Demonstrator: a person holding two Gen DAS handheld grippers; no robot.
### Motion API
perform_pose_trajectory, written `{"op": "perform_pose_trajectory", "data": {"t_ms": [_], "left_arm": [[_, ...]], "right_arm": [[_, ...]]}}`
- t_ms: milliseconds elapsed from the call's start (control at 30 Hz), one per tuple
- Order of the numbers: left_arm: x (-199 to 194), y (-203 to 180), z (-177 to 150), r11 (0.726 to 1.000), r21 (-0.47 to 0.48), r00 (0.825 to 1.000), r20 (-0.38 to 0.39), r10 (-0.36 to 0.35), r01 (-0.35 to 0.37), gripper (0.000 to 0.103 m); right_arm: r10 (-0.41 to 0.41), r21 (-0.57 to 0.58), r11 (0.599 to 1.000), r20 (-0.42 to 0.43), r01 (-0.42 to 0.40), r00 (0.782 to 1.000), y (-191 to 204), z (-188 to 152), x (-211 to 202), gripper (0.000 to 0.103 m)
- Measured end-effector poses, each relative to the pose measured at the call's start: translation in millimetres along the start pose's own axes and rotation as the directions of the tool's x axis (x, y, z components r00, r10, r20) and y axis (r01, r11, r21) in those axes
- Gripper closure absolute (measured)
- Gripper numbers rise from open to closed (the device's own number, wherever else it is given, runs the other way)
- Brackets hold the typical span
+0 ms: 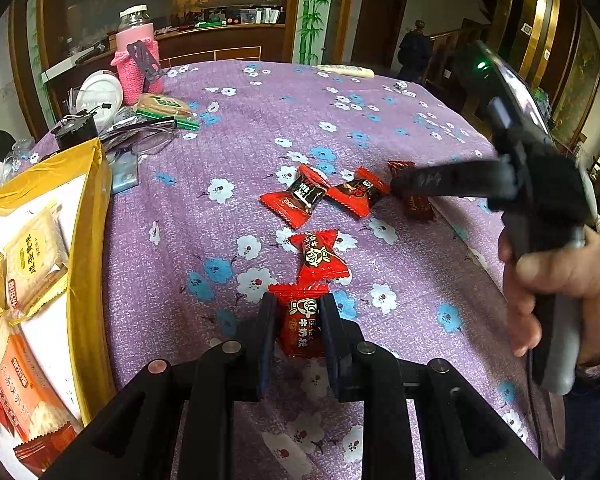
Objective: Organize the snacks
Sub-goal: 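Hold the red candy and red chocolate bar lifted in both grippers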
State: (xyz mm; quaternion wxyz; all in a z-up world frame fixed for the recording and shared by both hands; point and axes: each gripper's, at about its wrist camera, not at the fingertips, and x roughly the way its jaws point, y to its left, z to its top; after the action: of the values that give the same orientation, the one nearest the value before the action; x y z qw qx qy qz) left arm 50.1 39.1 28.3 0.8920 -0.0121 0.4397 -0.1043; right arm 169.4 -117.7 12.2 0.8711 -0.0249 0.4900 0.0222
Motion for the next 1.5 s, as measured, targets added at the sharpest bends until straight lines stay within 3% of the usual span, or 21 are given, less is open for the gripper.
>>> {"op": "perform_pose_trajectory", "data": {"t_ms": [133,233,333,400,533,800,1500], "left_arm": [[1,0,0,1.000,0.001,1.000,0.002,0.005,-0.005,0.082],[-1,1,0,1.000,-0.010,1.000,0.013,0.019,-0.019,0.082],[-2,3,1,0.999,-0.022,0.999,0.031,0.033,-0.033,0.082],[-3,5,2,0.998,-0.036,0.998,0.049,0.044,-0.042,0.082],[-5,13,5,0.996,-0.071,0.996,0.075,0.050,-0.045,0.082],[-5,10,4,0.996,-0.052,0.993,0.091,0.074,-0.069,0.082],[-10,11,4,0.994,-0.052,0.986,0.131,0.101,-0.095,0.081]], "right_arm": [[-0.008,-0.016,1.000,0.019,0.008,1.000,-5,-11,-7,0.078],[0.082,0.031,0.996,0.055,-0.084,0.995,-16,-26,-18,0.078],[0.164,0.006,0.986,0.109,-0.165,0.980,-11,-31,-34,0.078],[0.222,-0.030,0.975,0.177,-0.221,0.959,-5,-29,-51,0.078],[0.301,-0.096,0.953,0.192,-0.287,0.934,13,-32,-62,0.078],[0.275,-0.209,0.949,0.187,-0.235,0.943,45,-46,-67,0.078],[0.152,-0.269,0.959,0.239,-0.085,0.959,55,-54,-62,0.078]]}}
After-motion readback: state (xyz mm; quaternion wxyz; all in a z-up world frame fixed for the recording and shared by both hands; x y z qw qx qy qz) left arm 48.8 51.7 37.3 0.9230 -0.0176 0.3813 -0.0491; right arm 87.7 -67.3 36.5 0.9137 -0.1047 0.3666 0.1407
